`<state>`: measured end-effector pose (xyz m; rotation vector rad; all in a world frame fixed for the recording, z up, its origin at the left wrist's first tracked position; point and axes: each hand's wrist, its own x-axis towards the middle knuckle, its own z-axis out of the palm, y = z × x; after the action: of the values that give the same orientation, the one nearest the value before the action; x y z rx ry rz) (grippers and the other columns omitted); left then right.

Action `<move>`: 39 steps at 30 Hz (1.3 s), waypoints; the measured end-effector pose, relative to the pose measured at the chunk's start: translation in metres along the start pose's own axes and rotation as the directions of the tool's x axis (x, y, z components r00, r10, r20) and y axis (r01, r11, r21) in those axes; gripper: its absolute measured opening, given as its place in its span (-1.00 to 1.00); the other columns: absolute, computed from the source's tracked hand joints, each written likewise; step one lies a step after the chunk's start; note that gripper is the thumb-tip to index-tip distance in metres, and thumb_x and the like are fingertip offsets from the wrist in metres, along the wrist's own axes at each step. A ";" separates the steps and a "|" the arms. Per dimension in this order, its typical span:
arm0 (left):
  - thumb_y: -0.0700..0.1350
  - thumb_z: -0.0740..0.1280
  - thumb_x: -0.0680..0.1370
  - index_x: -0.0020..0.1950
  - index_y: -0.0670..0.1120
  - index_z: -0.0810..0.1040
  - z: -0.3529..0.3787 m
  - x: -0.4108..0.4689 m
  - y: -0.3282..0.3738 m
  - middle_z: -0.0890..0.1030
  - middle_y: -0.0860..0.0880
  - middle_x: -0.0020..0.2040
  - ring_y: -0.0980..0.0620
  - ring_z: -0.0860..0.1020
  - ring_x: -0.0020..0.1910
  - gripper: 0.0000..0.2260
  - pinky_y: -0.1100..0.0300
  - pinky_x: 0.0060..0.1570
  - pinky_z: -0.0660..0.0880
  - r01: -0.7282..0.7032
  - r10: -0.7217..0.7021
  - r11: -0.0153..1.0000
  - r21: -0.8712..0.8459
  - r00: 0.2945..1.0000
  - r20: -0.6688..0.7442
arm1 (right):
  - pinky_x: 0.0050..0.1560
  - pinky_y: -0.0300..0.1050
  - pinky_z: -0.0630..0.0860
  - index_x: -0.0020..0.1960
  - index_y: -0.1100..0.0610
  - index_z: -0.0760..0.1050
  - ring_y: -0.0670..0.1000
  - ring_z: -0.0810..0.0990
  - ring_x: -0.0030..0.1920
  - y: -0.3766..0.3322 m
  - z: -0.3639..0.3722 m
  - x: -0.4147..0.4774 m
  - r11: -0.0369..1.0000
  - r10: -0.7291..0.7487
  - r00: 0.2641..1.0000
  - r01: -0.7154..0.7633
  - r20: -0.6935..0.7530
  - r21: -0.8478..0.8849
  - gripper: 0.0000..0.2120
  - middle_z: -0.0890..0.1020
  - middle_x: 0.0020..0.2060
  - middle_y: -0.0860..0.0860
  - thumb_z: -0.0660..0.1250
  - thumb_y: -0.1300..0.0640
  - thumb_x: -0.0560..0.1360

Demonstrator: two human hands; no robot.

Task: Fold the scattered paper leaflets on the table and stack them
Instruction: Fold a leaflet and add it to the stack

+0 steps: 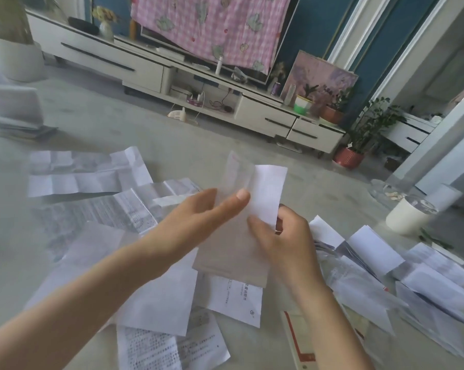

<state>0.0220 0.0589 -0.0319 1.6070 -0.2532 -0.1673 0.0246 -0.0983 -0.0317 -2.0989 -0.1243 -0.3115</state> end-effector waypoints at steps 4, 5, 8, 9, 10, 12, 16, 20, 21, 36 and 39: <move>-0.04 0.34 0.52 -0.02 -0.23 0.61 -0.004 -0.001 -0.007 0.67 -0.13 -0.10 -0.05 0.61 -0.14 -0.76 0.12 -0.09 0.49 -0.032 0.036 0.999 0.030 0.987 -0.155 | -0.20 -0.10 0.55 -0.08 0.14 0.59 0.03 0.64 -0.18 -0.001 -0.009 0.002 0.947 0.106 0.977 -0.156 0.186 0.281 -0.89 0.70 -0.16 0.06 0.29 0.26 0.51; -0.11 0.37 0.51 -0.04 -0.18 0.64 -0.007 0.000 -0.009 0.68 -0.10 -0.11 0.00 0.61 -0.15 -0.85 0.14 -0.11 0.49 -0.012 0.009 1.000 -0.024 0.990 -0.139 | -0.24 -0.18 0.55 -0.06 0.13 0.59 0.01 0.64 -0.19 -0.002 -0.013 0.002 0.912 0.129 0.961 -0.213 0.246 0.351 -0.85 0.70 -0.16 0.06 0.26 0.29 0.52; -0.19 0.35 0.39 -0.11 0.00 0.69 -0.016 0.001 -0.012 0.69 -0.05 -0.08 0.05 0.63 -0.17 -0.83 0.18 -0.16 0.56 0.045 -0.048 0.985 -0.168 0.999 -0.015 | -0.27 -0.24 0.52 -0.10 0.10 0.61 -0.03 0.62 -0.21 -0.002 -0.019 0.002 0.837 0.143 0.931 -0.295 0.336 0.461 -0.77 0.68 -0.17 0.05 0.23 0.35 0.50; -0.23 0.33 0.41 -0.14 0.01 0.70 -0.017 0.001 -0.012 0.69 -0.03 -0.09 0.05 0.63 -0.19 -0.80 0.21 -0.21 0.57 0.056 -0.057 0.979 -0.198 0.998 0.001 | -0.28 -0.25 0.52 -0.16 0.09 0.62 -0.05 0.62 -0.24 -0.003 -0.020 0.001 0.839 0.133 0.932 -0.287 0.337 0.463 -0.71 0.68 -0.20 0.03 0.22 0.39 0.49; -0.27 0.28 0.47 -0.17 -0.01 0.69 -0.017 0.002 -0.011 0.69 -0.04 -0.12 0.04 0.62 -0.21 -0.77 0.24 -0.26 0.57 0.076 -0.079 0.974 -0.215 0.997 -0.005 | -0.30 -0.25 0.51 -0.22 0.08 0.64 -0.05 0.62 -0.26 -0.004 -0.021 0.001 0.854 0.117 0.936 -0.265 0.331 0.447 -0.64 0.68 -0.24 0.02 0.19 0.44 0.48; -0.29 0.14 0.55 -0.19 -0.06 0.65 -0.015 0.003 -0.011 0.66 -0.11 -0.16 -0.03 0.59 -0.24 -0.68 0.20 -0.30 0.53 0.133 -0.152 0.944 -0.301 0.988 -0.038 | -0.31 -0.27 0.51 -0.34 0.09 0.65 -0.06 0.62 -0.29 -0.004 -0.020 -0.001 0.901 0.070 0.951 -0.189 0.300 0.389 -0.52 0.67 -0.32 0.00 0.13 0.53 0.44; 0.09 0.23 0.48 0.03 -0.13 0.57 -0.013 0.003 -0.014 0.65 -0.19 -0.12 -0.12 0.59 -0.18 -0.67 0.08 -0.19 0.49 0.203 -0.213 0.903 -0.378 0.977 0.017 | -0.22 -0.28 0.52 -0.39 0.06 0.66 -0.08 0.65 -0.23 -0.001 -0.015 0.000 0.983 -0.076 0.969 0.034 0.235 0.180 -0.46 0.69 -0.32 -0.05 0.13 0.58 0.38; -0.07 0.39 0.43 -0.12 -0.15 0.64 -0.011 0.003 -0.019 0.67 -0.11 -0.19 0.00 0.62 -0.24 -0.84 0.20 -0.26 0.54 0.109 -0.127 0.979 -0.172 0.987 -0.098 | -0.10 -0.20 0.55 -0.28 0.02 0.68 -0.06 0.64 -0.11 0.001 -0.015 0.000 0.990 -0.094 0.949 0.056 0.302 0.132 -0.47 0.69 -0.22 -0.11 0.12 0.53 0.43; -0.09 0.41 0.43 -0.14 -0.16 0.64 -0.011 0.003 -0.021 0.67 -0.11 -0.20 0.01 0.61 -0.26 -0.86 0.22 -0.28 0.53 0.117 -0.140 0.979 -0.167 0.981 -0.133 | -0.07 -0.16 0.56 -0.24 0.01 0.68 -0.04 0.64 -0.11 0.001 -0.016 -0.001 0.989 -0.063 0.943 0.015 0.326 0.149 -0.52 0.70 -0.20 -0.09 0.13 0.47 0.45; -0.05 0.33 0.51 -0.15 -0.21 0.62 -0.007 0.000 -0.019 0.66 -0.13 -0.23 -0.06 0.62 -0.25 -0.77 0.11 -0.19 0.50 0.068 -0.080 0.995 -0.066 0.979 -0.189 | -0.32 -0.28 0.55 -0.27 0.12 0.61 -0.08 0.63 -0.35 -0.003 -0.017 0.007 0.972 0.093 0.937 -0.159 0.338 0.171 -0.94 0.67 -0.38 0.03 0.48 0.22 0.31; -0.03 0.32 0.53 -0.21 -0.07 0.65 -0.007 0.001 -0.018 0.68 -0.02 -0.30 0.03 0.62 -0.35 -0.80 0.21 -0.35 0.51 0.053 -0.047 0.998 0.017 0.963 -0.266 | -0.39 -0.24 0.57 -0.16 0.17 0.62 -0.07 0.65 -0.37 -0.007 -0.024 0.006 0.945 0.123 0.901 -0.234 0.417 0.227 -0.91 0.69 -0.36 0.04 0.39 0.32 0.39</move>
<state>0.0259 0.0660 -0.0499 1.6399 -0.0071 0.0140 0.0248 -0.1157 -0.0127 -1.8550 -0.2001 0.2410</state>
